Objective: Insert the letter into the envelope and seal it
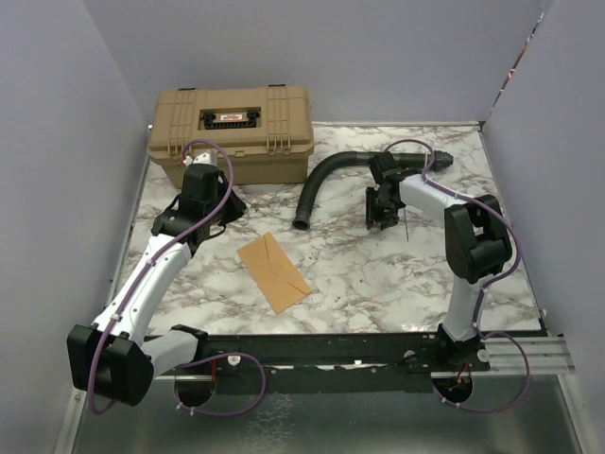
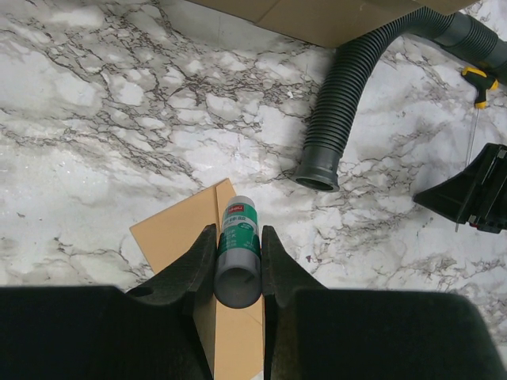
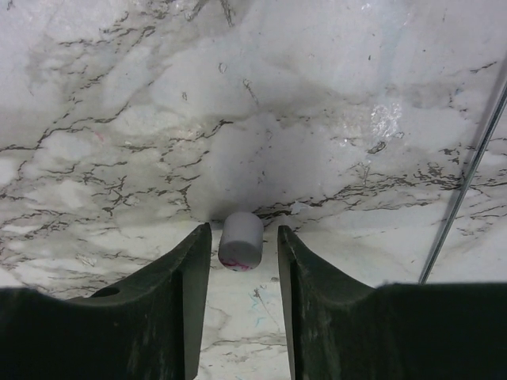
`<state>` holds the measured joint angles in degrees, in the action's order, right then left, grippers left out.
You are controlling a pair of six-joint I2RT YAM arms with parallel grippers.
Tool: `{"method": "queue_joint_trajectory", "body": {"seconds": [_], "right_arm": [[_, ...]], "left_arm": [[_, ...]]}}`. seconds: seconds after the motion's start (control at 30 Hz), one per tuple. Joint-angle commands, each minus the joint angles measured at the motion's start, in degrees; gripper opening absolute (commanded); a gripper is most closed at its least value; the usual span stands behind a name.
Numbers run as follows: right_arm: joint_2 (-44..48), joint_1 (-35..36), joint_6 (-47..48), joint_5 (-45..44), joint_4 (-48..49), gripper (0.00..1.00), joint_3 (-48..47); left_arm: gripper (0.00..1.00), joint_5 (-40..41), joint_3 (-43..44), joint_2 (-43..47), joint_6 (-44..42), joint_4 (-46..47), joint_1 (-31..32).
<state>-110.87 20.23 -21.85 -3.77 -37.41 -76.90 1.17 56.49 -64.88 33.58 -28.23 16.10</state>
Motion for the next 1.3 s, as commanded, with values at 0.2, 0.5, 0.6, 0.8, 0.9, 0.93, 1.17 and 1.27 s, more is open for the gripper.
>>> {"method": "queue_joint_trajectory", "body": {"seconds": [0.2, 0.5, 0.6, 0.8, 0.9, 0.93, 1.17, 1.27], "right_arm": [[-0.37, -0.02, 0.79, -1.38, -0.04, 0.03, -2.07], [9.80, -0.10, -0.54, 12.98, 2.64, 0.00, -3.00], [14.55, -0.10, -3.45, 23.99, 7.65, 0.00, -2.29], [22.93, -0.10, -18.40, 47.15, 31.10, 0.00, 4.58], [25.47, -0.06, -32.01, 53.90, 50.57, 0.00, 9.91], [25.67, -0.02, -35.91, 55.21, 55.42, 0.00, 11.26], [24.27, 1.49, -42.00, 58.54, 62.13, 0.00, 10.97], [24.08, 1.94, -43.81, 59.20, 64.98, 0.00, 11.60]], "left_arm": [[0.00, -0.60, 0.48, -2.06, -0.66, 0.76, -0.10], [0.00, -12.58, 2.76, -2.31, -1.48, 6.18, -0.13], [0.00, -19.92, 4.27, -2.65, -0.38, 9.37, -0.10], [0.00, -29.14, 7.54, -3.61, 5.41, 14.53, -0.06], [0.00, -34.34, 8.06, -4.38, 10.27, 18.65, -0.08], [0.00, -35.58, 7.87, -4.56, 11.56, 19.99, -0.10], [0.00, -41.33, 3.74, -4.21, 22.33, 34.13, -0.10], [0.00, -42.19, 2.18, -4.01, 25.71, 39.07, -0.10]]}}
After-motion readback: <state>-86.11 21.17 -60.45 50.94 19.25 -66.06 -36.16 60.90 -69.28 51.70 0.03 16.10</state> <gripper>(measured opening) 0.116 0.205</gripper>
